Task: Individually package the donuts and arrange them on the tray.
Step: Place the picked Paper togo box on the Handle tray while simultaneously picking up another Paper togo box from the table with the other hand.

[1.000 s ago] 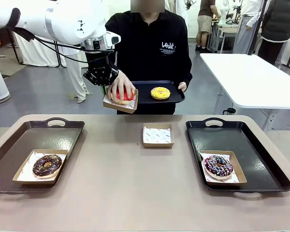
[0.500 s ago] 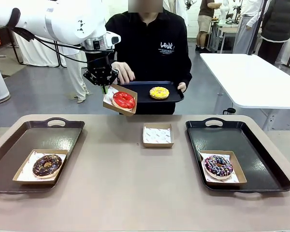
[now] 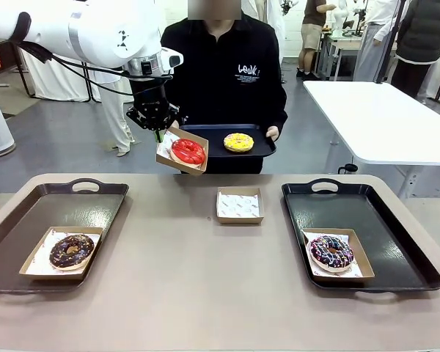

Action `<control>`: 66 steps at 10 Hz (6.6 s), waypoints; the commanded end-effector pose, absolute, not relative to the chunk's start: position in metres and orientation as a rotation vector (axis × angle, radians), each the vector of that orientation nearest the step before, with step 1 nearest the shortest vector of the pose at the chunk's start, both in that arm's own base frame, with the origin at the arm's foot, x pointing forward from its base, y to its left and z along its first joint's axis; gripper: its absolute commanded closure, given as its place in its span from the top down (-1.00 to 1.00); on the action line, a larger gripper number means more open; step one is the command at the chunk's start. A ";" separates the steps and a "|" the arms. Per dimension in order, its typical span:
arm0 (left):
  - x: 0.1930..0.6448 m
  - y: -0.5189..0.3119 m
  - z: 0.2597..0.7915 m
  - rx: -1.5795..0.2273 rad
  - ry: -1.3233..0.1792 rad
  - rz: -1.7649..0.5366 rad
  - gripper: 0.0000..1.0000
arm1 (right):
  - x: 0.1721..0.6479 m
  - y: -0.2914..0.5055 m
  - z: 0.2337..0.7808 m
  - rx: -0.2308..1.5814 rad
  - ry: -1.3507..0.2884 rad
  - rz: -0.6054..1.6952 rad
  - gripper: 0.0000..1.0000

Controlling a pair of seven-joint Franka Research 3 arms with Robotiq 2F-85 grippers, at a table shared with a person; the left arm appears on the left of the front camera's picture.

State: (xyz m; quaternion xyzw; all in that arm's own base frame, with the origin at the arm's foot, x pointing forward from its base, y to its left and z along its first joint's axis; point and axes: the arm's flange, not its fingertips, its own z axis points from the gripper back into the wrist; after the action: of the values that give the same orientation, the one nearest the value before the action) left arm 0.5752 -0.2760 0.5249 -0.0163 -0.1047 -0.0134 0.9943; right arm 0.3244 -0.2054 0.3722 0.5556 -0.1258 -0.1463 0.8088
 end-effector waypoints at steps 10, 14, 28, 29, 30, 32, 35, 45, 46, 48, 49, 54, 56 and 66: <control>0.571 -0.268 0.528 -0.035 -0.199 -0.039 -0.99 | 0.344 -0.190 0.385 1.147 -0.293 -0.309 1.00; 0.530 -0.199 0.548 -0.054 -0.187 -0.009 -0.99 | 0.413 -0.105 0.475 0.995 -0.255 -0.247 1.00; 0.481 -0.060 0.504 -0.091 -0.079 0.167 -0.99 | 0.512 0.065 0.443 0.542 -0.079 -0.087 1.00; 0.481 -0.060 0.504 -0.091 -0.079 0.167 -0.99 | 0.512 0.065 0.443 0.542 -0.079 -0.087 1.00; 0.481 -0.060 0.504 -0.091 -0.079 0.167 -0.99 | 0.512 0.065 0.443 0.542 -0.079 -0.087 1.00; 0.481 -0.060 0.504 -0.091 -0.079 0.167 -0.99 | 0.512 0.065 0.443 0.542 -0.079 -0.087 1.00; 0.481 -0.059 0.502 -0.087 -0.077 0.156 -0.99 | 0.510 0.064 0.444 0.543 -0.079 -0.083 1.00; 0.494 0.005 0.460 0.011 -0.089 0.097 -0.99 | 0.622 0.217 0.413 0.186 0.061 -0.014 1.00; 0.495 0.009 0.458 0.002 -0.093 0.107 -0.99 | 0.623 0.229 0.399 0.174 0.081 -0.003 1.00; 0.496 0.014 0.457 -0.029 -0.114 0.097 -0.99 | 0.610 0.242 0.374 0.148 0.095 0.026 1.00; 0.500 0.012 0.452 -0.040 -0.121 0.079 -0.99 | 0.600 0.246 0.362 0.135 0.104 0.049 1.00; 0.516 -0.001 0.445 -0.015 -0.162 0.005 -0.99 | 0.569 0.254 0.335 0.100 0.107 0.139 1.00; 0.526 -0.009 0.446 0.004 -0.176 -0.022 -0.99 | 0.569 0.254 0.332 0.085 0.054 0.157 1.00; 0.542 -0.003 0.432 0.071 -0.207 0.018 -0.99 | 0.576 0.264 0.324 0.058 0.020 0.106 1.00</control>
State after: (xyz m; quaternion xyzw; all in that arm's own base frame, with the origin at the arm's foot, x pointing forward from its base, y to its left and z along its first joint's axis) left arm 0.5317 -0.0073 0.4386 0.0155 -0.0870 -0.0051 0.9961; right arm 0.5770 0.2599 0.3325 0.0458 0.0286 0.0680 0.9962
